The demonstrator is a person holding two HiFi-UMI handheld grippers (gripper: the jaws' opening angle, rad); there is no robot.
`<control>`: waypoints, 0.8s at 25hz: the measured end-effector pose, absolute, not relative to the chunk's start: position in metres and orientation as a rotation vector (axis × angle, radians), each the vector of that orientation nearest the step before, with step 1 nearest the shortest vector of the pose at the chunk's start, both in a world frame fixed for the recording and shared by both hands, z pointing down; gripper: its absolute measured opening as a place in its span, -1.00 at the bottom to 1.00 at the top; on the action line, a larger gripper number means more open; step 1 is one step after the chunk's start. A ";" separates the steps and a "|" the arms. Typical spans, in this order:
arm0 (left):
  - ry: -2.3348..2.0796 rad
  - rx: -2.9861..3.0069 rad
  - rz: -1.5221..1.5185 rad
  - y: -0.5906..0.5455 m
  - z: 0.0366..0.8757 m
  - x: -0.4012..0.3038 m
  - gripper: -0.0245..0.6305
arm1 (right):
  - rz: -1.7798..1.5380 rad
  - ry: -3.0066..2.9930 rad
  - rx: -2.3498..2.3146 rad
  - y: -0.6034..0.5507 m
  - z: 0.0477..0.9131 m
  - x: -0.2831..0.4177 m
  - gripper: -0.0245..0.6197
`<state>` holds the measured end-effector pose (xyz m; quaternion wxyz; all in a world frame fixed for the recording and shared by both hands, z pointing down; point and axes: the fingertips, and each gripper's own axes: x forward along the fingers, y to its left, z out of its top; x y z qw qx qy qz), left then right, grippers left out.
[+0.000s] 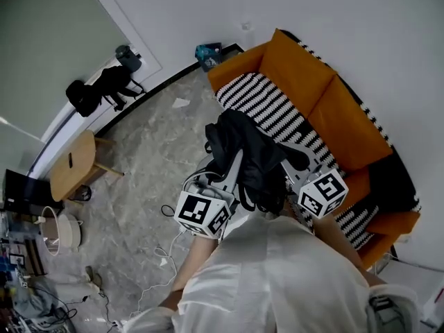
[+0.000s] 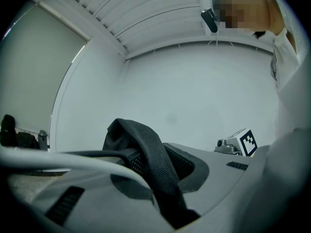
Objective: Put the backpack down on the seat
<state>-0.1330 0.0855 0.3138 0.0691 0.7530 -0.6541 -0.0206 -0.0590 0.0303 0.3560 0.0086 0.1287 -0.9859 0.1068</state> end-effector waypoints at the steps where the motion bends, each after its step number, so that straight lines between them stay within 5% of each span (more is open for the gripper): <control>1: -1.968 2.274 -0.058 0.080 0.312 -0.131 -0.67 | 0.332 -3.086 0.407 0.025 0.354 -0.057 -0.84; 20: -1.783 2.368 -0.031 -0.016 0.330 -0.125 -0.67 | 0.370 -3.001 0.602 -0.057 0.373 -0.044 -0.84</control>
